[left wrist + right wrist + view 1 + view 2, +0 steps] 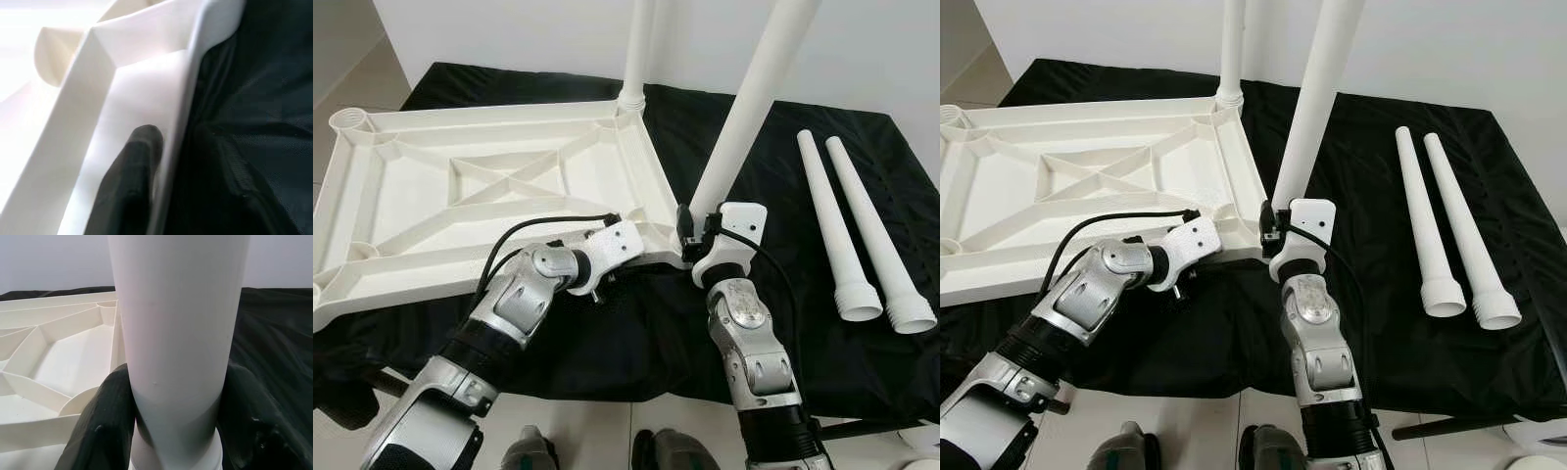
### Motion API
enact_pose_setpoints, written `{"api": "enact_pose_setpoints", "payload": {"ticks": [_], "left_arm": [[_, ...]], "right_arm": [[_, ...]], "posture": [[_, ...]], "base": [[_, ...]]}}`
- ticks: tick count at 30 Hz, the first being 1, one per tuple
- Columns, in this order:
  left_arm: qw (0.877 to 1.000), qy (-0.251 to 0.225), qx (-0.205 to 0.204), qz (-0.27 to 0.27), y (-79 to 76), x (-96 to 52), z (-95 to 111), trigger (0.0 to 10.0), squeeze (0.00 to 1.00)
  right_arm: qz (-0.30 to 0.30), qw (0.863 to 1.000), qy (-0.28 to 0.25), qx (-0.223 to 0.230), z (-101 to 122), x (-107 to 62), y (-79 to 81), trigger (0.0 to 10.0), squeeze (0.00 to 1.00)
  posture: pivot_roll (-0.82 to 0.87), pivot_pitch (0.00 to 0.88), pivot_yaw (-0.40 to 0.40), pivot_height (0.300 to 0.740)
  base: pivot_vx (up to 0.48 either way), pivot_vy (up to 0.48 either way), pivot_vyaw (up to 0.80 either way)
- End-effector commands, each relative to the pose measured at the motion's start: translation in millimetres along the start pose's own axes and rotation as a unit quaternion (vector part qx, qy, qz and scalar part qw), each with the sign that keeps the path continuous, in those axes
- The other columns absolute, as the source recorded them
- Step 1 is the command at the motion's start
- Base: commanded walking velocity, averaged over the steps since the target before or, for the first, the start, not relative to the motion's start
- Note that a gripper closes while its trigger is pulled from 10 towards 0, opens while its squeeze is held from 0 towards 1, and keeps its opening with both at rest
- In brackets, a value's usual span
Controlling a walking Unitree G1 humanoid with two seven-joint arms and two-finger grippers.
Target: Building children table
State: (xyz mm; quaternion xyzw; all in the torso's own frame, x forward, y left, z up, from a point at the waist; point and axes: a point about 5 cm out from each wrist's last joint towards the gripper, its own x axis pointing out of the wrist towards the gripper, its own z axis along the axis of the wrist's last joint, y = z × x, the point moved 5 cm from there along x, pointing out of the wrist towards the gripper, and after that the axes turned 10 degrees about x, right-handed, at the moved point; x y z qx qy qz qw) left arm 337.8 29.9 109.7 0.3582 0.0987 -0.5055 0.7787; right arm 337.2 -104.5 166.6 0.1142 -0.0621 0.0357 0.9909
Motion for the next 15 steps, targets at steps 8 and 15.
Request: {"api": "enact_pose_setpoints", "payload": {"ticks": [8,15], "left_arm": [[1.0,-0.014,0.01,-0.027,-5.9,-2.7,7,10.0,0.18],[0.998,-0.052,-0.006,-0.04,-6.5,-8.1,20,10.0,1.0]], "right_arm": [[-0.026,0.999,0.031,-0.006,-15,-0.3,-14.4,10.0,0.0],[-0.026,0.999,0.033,-0.007,-16,-0.2,-14.5,10.0,0.0]], "posture": [[-0.02,0.079,-0.037,0.74],[-0.02,0.078,-0.037,0.74]], "base": [[0.0,0.0,0.0],[0.0,0.0,0.0]]}}
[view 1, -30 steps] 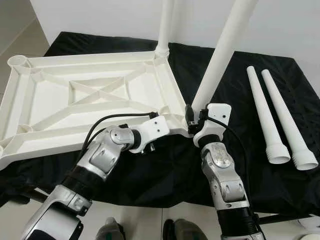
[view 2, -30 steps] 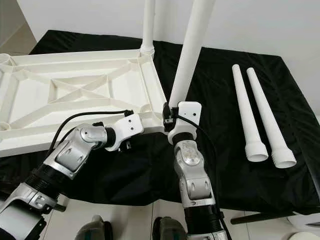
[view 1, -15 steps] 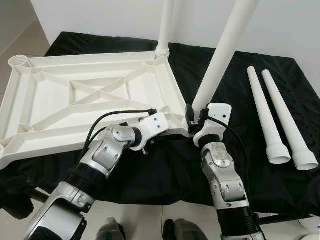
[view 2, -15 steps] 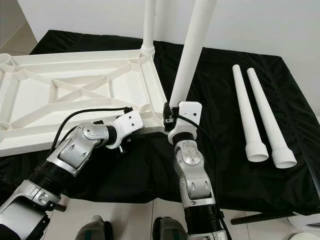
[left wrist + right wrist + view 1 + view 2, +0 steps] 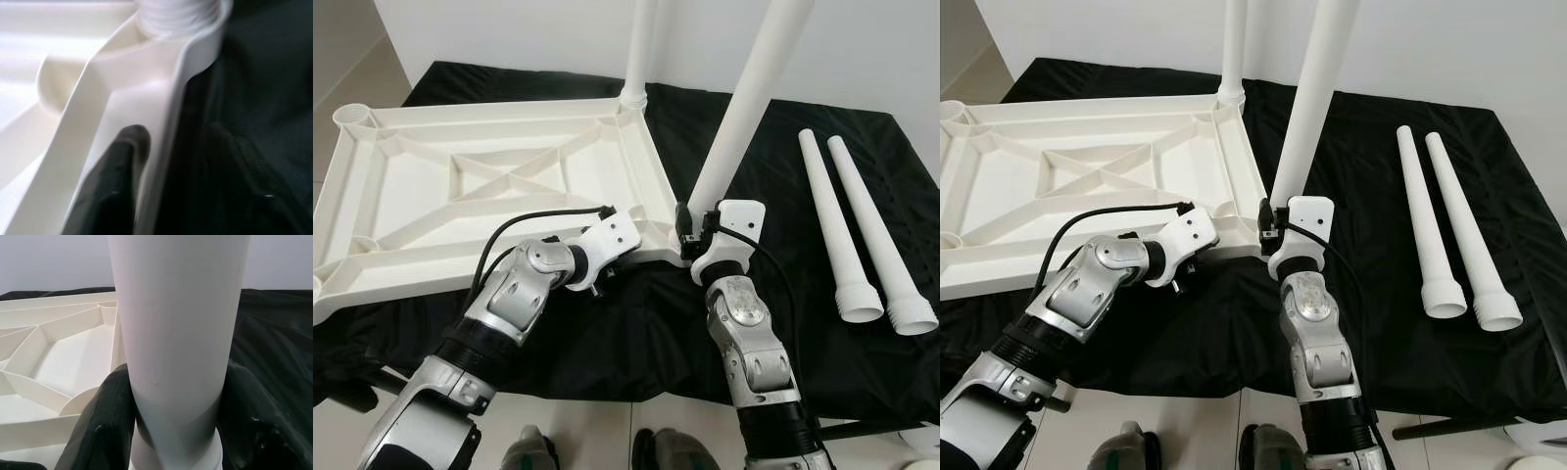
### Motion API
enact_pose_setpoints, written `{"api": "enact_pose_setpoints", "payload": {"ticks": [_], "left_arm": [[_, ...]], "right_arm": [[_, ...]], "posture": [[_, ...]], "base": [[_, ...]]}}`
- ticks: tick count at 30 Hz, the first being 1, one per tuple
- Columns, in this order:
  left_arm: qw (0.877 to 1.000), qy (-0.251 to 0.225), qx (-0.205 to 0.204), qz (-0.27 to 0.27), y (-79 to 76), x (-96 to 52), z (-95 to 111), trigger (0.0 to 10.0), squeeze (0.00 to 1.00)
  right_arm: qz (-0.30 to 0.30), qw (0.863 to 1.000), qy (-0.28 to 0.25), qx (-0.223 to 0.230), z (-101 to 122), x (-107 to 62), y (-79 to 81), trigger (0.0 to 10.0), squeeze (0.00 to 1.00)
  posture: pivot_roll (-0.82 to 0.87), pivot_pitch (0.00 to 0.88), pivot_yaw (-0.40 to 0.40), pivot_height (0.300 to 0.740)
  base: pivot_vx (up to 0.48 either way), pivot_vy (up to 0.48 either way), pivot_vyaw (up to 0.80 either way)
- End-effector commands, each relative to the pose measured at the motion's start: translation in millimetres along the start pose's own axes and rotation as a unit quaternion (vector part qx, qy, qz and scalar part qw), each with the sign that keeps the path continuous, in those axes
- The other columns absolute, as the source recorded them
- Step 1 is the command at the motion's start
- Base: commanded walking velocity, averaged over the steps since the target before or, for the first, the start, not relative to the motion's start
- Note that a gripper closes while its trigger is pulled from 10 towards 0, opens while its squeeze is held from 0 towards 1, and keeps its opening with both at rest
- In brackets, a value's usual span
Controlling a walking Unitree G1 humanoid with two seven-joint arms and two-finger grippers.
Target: Building children table
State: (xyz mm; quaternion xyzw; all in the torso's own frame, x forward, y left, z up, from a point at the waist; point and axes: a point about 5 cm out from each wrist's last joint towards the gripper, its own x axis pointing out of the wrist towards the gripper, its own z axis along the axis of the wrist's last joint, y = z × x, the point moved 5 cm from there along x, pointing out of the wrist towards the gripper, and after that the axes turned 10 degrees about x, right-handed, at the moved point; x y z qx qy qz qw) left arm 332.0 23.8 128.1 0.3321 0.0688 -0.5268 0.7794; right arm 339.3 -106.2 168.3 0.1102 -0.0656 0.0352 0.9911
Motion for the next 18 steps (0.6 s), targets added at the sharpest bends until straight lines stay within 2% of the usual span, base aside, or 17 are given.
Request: {"api": "enact_pose_setpoints", "payload": {"ticks": [1,7,8,9,10,13,18], "left_arm": [[0.999,-0.022,0.0,-0.041,-11.2,-1.8,7,10.0,1.0],[0.997,-0.052,0.011,-0.056,-15.4,-5.1,20,10.0,1.0],[0.996,-0.068,0.009,-0.049,-12.3,-5.7,26,10.0,0.13],[0.996,-0.079,-0.003,-0.037,-7.1,-5.7,31,10.0,0.0],[0.996,-0.086,-0.015,-0.026,-2.0,-5.5,34,10.0,0.0],[0.997,-0.077,-0.015,0.022,14.9,-3.3,32,10.0,0.0],[0.996,-0.059,-0.025,0.055,26.8,-1.9,26,10.0,0.0]], "right_arm": [[-0.025,0.999,0.037,-0.003,-18,-2.6,-12.9,10.0,0.0],[-0.025,0.999,0.037,-0.004,-19,-2.4,-13.0,10.0,0.0],[-0.025,0.999,0.037,-0.003,-19,-2.3,-12.9,10.0,0.0],[-0.025,0.999,0.036,-0.003,-19,-2.4,-12.8,10.0,0.0],[-0.025,0.999,0.036,-0.003,-19,-2.2,-12.8,10.0,0.0],[-0.025,0.999,0.036,-0.004,-19,-1.9,-12.9,10.0,0.0],[-0.026,0.999,0.035,-0.005,-18,-2.1,-13.4,10.0,0.0]], "posture": [[-0.02,0.078,-0.036,0.74],[-0.02,0.075,-0.036,0.74],[-0.02,0.074,-0.036,0.74],[-0.02,0.074,-0.036,0.74],[-0.02,0.072,-0.036,0.74],[-0.03,0.071,-0.036,0.74],[-0.03,0.071,-0.036,0.74]], "base": [[0.0,0.0,0.0],[0.0,0.0,0.0],[0.0,0.0,0.0],[0.0,0.0,0.0],[0.0,0.0,0.0],[0.0,0.0,0.0],[0.0,0.0,0.0]]}}
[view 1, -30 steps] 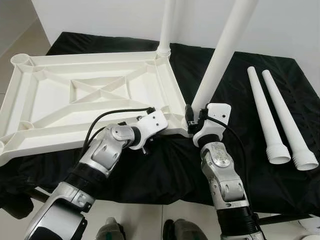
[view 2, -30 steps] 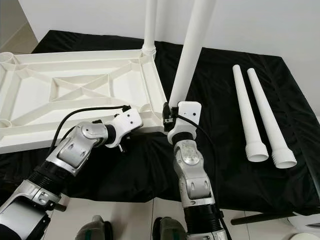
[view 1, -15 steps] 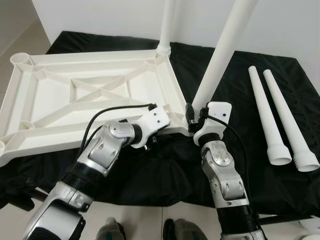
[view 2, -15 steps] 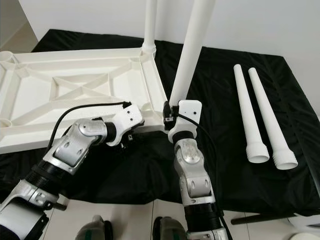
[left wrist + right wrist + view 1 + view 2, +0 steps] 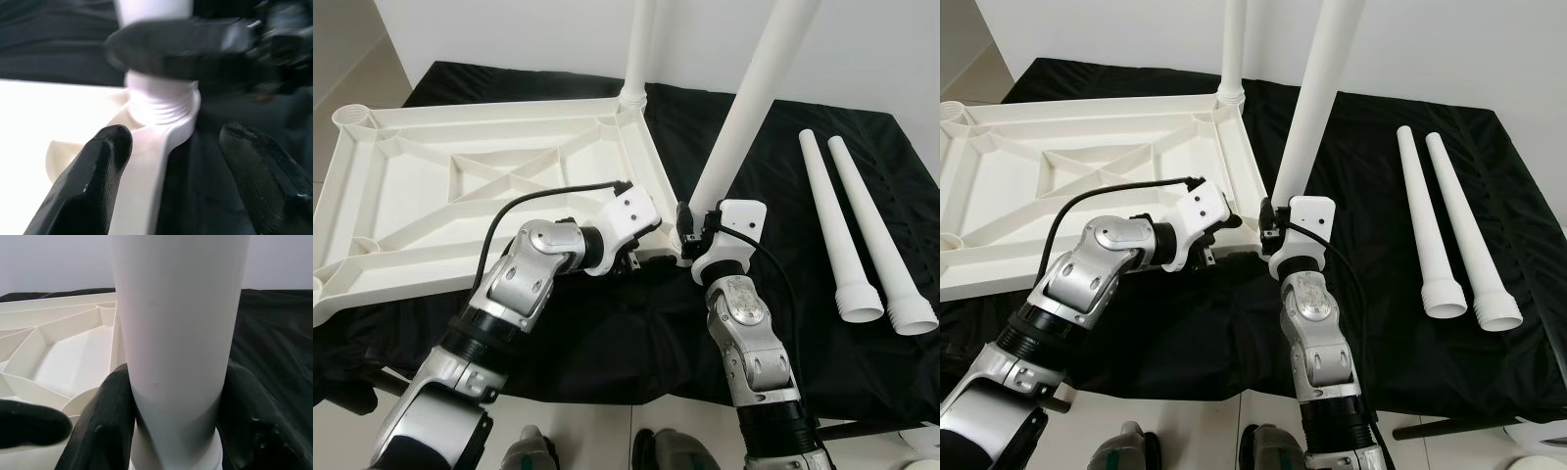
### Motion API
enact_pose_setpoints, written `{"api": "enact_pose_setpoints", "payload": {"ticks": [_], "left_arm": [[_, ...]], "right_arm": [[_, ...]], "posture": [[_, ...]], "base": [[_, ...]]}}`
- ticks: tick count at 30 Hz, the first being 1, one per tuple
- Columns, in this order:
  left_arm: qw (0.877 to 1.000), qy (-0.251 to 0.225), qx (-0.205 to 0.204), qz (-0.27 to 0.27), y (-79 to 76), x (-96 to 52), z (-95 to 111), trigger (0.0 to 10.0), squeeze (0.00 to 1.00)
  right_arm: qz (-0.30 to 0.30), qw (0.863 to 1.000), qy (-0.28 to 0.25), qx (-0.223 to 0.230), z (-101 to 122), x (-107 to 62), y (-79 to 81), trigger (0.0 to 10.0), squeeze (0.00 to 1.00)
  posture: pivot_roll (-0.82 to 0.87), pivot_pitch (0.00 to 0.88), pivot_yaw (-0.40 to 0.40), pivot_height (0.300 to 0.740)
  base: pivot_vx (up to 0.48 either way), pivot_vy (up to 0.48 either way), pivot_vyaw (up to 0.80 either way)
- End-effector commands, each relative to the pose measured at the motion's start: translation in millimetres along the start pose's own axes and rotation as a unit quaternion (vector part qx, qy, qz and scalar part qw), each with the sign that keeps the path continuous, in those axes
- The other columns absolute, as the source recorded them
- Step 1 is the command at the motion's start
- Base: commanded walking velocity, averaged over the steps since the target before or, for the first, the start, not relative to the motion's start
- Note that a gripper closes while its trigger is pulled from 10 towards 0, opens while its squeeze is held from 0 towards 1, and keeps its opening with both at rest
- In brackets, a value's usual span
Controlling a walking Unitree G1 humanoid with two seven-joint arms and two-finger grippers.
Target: Building children table
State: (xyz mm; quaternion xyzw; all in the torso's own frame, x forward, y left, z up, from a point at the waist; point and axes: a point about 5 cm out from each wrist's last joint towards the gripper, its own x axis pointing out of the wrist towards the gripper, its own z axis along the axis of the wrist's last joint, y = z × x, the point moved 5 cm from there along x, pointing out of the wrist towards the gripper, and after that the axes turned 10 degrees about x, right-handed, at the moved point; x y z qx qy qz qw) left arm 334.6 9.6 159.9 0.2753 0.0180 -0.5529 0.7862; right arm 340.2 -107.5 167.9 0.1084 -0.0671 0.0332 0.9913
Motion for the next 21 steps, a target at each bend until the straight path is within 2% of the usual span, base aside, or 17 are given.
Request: {"api": "enact_pose_setpoints", "payload": {"ticks": [1,6,9,14,15,16,17,19,20,21], "left_arm": [[0.997,0.037,-0.002,0.07,16.0,0.3,-12,10.0,0.0],[0.994,0.08,0.002,0.076,14.2,2.6,-29,10.0,0.0],[0.986,0.137,0.004,0.091,14.2,4.0,-50,10.0,0.0],[0.985,0.149,0.001,0.086,11.5,5.1,-56,10.0,0.0],[0.986,0.147,0.002,0.073,7.0,5.7,-56,9.2,0.0],[0.986,0.147,0.002,0.073,7.0,5.7,-56,9.2,0.0],[0.988,0.144,0.003,0.061,3.4,5.9,-56,5.5,0.0],[0.988,0.143,0.003,0.053,1.0,6.0,-56,5.5,0.0],[0.99,0.133,0.01,0.047,-0.4,5.8,-53,0.0,0.0],[0.99,0.131,0.013,0.046,-0.5,5.7,-52,0.0,0.0]], "right_arm": [[-0.025,0.999,0.036,-0.003,-18,-2.7,-12.2,10.0,0.0],[-0.026,0.999,0.035,-0.004,-18,-2.5,-12.9,10.0,0.0],[-0.028,0.999,0.033,-0.003,-17,-1.8,-13.8,10.0,0.0],[-0.029,0.999,0.033,-0.003,-17,-1.4,-14.1,10.0,0.0],[-0.029,0.999,0.033,-0.004,-16,-1.3,-14.1,10.0,0.0],[-0.029,0.999,0.033,-0.004,-16,-1.3,-14.1,10.0,0.0],[-0.03,0.999,0.033,-0.004,-16,-1.2,-14.4,10.0,0.0],[-0.031,0.999,0.032,-0.004,-16,-1.1,-14.7,10.0,0.0],[-0.031,0.999,0.032,-0.005,-16,-0.8,-15.5,10.0,0.0],[-0.032,0.999,0.032,-0.005,-16,-0.7,-15.8,10.0,0.0]], "posture": [[-0.03,0.069,-0.035,0.74],[-0.03,0.068,-0.034,0.74],[-0.03,0.07,-0.034,0.74],[-0.03,0.071,-0.034,0.74],[-0.03,0.072,-0.034,0.74],[-0.03,0.072,-0.034,0.74],[-0.03,0.072,-0.034,0.74],[-0.03,0.072,-0.034,0.74],[-0.03,0.071,-0.035,0.74],[-0.03,0.071,-0.035,0.74]], "base": [[0.0,0.0,0.0],[0.0,0.0,0.0],[0.0,0.0,0.0],[0.0,0.0,0.0],[0.0,0.0,0.0],[0.0,0.0,0.0],[0.0,0.0,0.0],[0.0,0.0,0.0],[0.0,0.0,0.0],[0.0,0.0,0.0]]}}
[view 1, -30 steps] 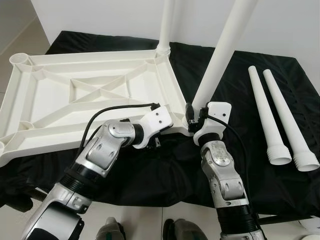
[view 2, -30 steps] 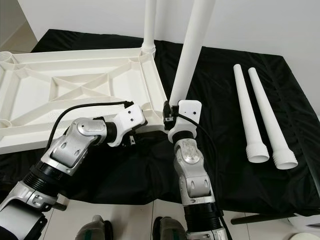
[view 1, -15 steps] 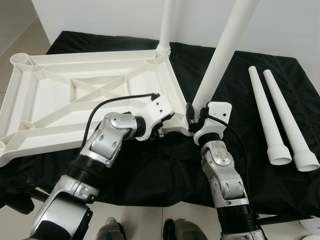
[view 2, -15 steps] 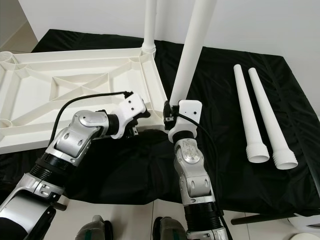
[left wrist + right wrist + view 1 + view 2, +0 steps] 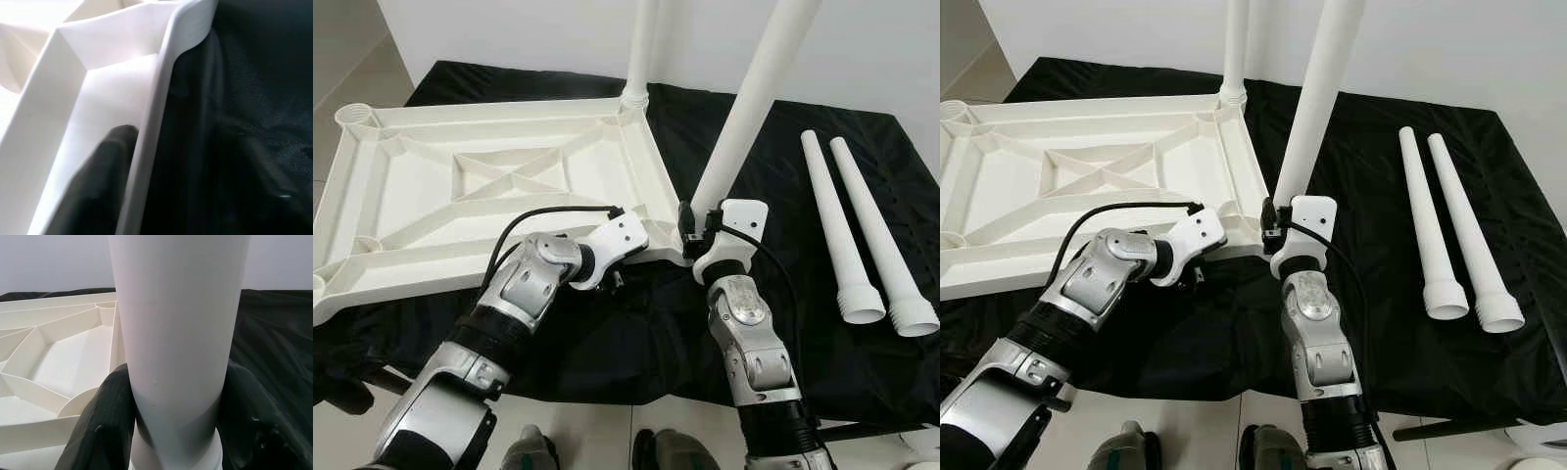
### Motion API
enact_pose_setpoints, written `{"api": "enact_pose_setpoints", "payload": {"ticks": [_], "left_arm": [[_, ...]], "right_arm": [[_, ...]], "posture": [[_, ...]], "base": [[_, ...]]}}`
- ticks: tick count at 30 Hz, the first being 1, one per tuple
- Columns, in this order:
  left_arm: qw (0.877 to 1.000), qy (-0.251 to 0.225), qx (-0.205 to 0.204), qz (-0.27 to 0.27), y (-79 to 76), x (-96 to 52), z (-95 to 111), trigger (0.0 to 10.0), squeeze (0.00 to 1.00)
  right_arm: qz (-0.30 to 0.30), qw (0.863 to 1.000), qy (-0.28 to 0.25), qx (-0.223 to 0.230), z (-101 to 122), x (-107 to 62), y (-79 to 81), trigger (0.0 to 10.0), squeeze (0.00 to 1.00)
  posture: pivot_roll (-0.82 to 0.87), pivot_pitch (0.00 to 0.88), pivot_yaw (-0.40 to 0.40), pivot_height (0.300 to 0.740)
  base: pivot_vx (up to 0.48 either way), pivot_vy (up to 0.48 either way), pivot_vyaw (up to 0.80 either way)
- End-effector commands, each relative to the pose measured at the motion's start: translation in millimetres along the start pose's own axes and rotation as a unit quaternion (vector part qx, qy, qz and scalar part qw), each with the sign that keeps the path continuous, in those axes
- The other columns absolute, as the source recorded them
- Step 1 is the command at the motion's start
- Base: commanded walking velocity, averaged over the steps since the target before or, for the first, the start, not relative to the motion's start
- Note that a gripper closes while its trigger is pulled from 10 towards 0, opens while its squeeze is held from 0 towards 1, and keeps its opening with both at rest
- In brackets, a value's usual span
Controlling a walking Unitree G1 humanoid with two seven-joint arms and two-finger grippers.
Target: Building children table
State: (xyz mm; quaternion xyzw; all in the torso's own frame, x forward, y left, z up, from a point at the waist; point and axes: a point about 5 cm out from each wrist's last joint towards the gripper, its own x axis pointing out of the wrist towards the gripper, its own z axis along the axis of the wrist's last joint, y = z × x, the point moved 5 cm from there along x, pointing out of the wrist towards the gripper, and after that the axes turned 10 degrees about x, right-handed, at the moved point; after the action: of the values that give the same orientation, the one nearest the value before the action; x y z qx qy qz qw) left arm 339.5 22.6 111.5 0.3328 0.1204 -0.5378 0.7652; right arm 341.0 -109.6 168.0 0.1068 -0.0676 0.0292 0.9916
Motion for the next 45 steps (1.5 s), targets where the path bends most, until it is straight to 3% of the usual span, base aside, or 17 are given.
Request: {"api": "enact_pose_setpoints", "payload": {"ticks": [1,3,6,7,10,11,17,18,20,24,25,26,27,28,30,31,45], "left_arm": [[0.997,0.014,0.01,0.075,12.1,-0.9,-4,0.0,0.0],[0.997,0.002,0.005,0.081,16.6,-3.0,2,10.0,0.0],[0.997,-0.017,-0.001,0.082,22.4,-7.3,10,10.0,0.16],[0.996,-0.015,0.001,0.087,25.0,-8.7,10,3.6,0.14],[0.996,-0.01,0.006,0.093,28.7,-10.6,8,2.1,0.0],[0.996,-0.013,0.012,0.088,27.0,-11.3,8,0.0,0.0],[0.997,-0.015,0.018,0.072,20.1,-10.8,8,0.0,0.0],[0.998,-0.008,0.025,0.062,15.4,-8.8,6,8.2,0.0],[0.998,0.004,0.035,0.051,9.4,-5.3,3,10.0,0.0],[0.998,0.007,0.041,0.047,7.4,-4.2,2,9.9,0.0],[0.998,0.007,0.044,0.046,6.5,-3.7,2,6.7,0.0],[0.998,0.007,0.044,0.046,6.5,-3.7,2,6.7,0.0],[0.998,0.008,0.049,0.04,4.5,-3.7,1,0.0,0.0],[0.998,0.008,0.049,0.04,4.5,-3.7,1,0.0,0.0],[0.998,0.009,0.057,0.028,0.0,-3.7,0,3.5,0.0],[0.998,0.01,0.061,0.02,-2.9,-3.6,-1,10.0,0.0],[0.995,-0.026,0.092,-0.029,-26.5,-6.3,9,10.0,0.0]], "right_arm": [[-0.028,0.999,0.033,-0.003,-16,-1.4,-13.6,10.0,0.0],[-0.028,0.999,0.033,-0.004,-16,-1.2,-13.9,10.0,0.0],[-0.029,0.999,0.033,-0.005,-16,-1.1,-14.0,10.0,0.0],[-0.029,0.999,0.033,-0.005,-16,-1.0,-13.8,10.0,0.0],[-0.028,0.999,0.033,-0.004,-17,-0.7,-13.5,10.0,0.0],[-0.028,0.999,0.033,-0.004,-17,-0.8,-13.5,10.0,0.0],[-0.028,0.999,0.033,-0.005,-17,-0.9,-13.7,10.0,0.0],[-0.029,0.999,0.033,-0.005,-16,-0.8,-14.7,10.0,0.0],[-0.031,0.999,0.032,-0.006,-16,-0.8,-15.9,10.0,0.0],[-0.032,0.999,0.032,-0.006,-16,-0.7,-16.1,10.0,0.0],[-0.032,0.999,0.032,-0.007,-16,-0.6,-16.3,10.0,0.0],[-0.032,0.999,0.032,-0.007,-16,-0.6,-16.3,10.0,0.0],[-0.033,0.999,0.032,-0.007,-16,-0.5,-16.6,10.0,0.0],[-0.033,0.999,0.032,-0.007,-16,-0.5,-16.6,10.0,0.0],[-0.034,0.999,0.031,-0.007,-15,-0.2,-17.6,10.0,0.0],[-0.035,0.999,0.031,-0.008,-15,0.0,-18.0,10.0,0.0],[-0.05,0.998,0.027,-0.007,-16,-1.9,-28.4,10.0,0.0]], "posture": [[-0.03,0.071,-0.035,0.74],[-0.03,0.073,-0.035,0.74],[-0.03,0.073,-0.035,0.74],[-0.03,0.073,-0.035,0.74],[-0.03,0.073,-0.035,0.74],[-0.03,0.073,-0.036,0.74],[-0.03,0.074,-0.034,0.74],[-0.03,0.075,-0.035,0.74],[-0.03,0.075,-0.034,0.74],[-0.03,0.076,-0.034,0.74],[-0.03,0.075,-0.034,0.74],[-0.03,0.075,-0.034,0.74],[-0.03,0.075,-0.033,0.74],[-0.03,0.075,-0.033,0.74],[-0.03,0.075,-0.032,0.74],[-0.03,0.075,-0.032,0.74],[-0.03,0.073,-0.034,0.74]], "base": [[0.0,0.0,0.0],[0.0,0.0,0.0],[0.0,0.0,0.0],[0.0,0.0,0.0],[0.0,0.0,0.0],[0.0,0.0,0.0],[0.0,0.0,0.0],[0.0,0.0,0.0],[0.0,0.0,0.0],[0.0,0.0,0.0],[0.0,0.0,0.0],[0.0,0.0,0.0],[0.0,0.0,0.0],[0.0,0.0,0.0],[0.0,0.0,0.0],[0.0,0.0,0.0],[0.0,0.0,0.0]]}}
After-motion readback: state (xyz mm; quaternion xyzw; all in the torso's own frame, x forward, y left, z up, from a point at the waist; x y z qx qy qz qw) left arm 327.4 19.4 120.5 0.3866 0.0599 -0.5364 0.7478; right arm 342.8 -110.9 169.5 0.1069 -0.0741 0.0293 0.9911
